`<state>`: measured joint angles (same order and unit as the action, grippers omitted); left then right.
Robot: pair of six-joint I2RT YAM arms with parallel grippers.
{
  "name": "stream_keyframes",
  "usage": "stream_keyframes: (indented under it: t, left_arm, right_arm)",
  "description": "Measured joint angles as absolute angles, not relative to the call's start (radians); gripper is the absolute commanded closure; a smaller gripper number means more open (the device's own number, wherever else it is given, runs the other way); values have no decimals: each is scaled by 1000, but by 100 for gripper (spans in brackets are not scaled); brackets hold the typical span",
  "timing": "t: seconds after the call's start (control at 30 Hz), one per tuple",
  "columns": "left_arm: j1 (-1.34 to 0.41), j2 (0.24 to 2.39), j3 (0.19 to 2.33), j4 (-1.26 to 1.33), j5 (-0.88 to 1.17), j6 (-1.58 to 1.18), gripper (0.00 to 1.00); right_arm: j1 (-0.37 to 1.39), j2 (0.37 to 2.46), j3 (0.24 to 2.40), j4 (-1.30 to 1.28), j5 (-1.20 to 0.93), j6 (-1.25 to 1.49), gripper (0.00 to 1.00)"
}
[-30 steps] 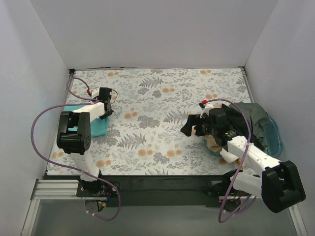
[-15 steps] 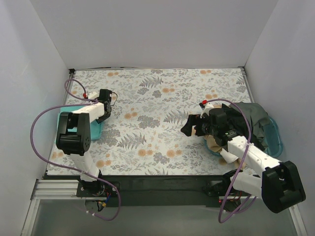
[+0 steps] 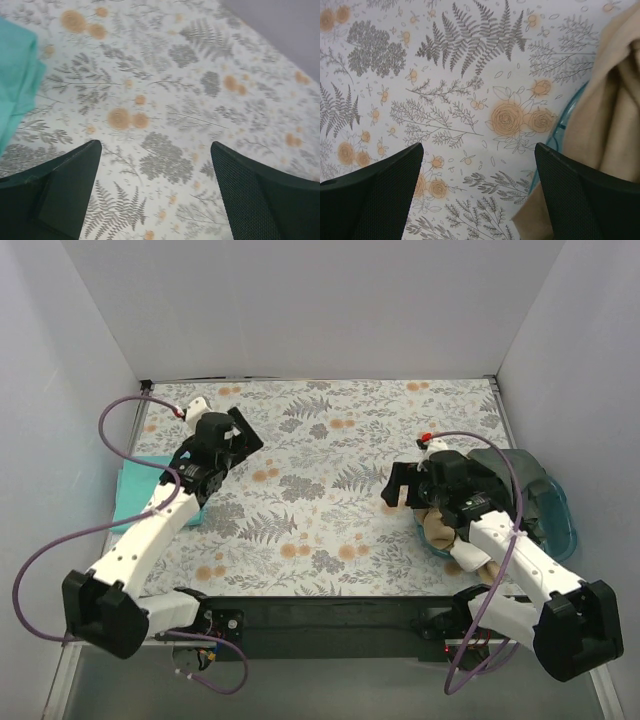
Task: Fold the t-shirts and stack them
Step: Reset both grippers
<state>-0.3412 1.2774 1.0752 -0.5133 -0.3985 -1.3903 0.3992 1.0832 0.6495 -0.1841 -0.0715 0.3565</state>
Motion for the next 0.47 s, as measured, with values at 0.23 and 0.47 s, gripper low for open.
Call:
stream_keyframes:
  t: [0.23, 0.47]
  left_arm:
    - [-408, 1059, 864, -361, -319, -1430, 8]
    - [-408, 958, 727, -356, -298, -1437, 7]
  right_arm:
    - [398, 950, 718, -234, 44, 357, 2]
    - [398, 752, 603, -219, 76, 421, 2]
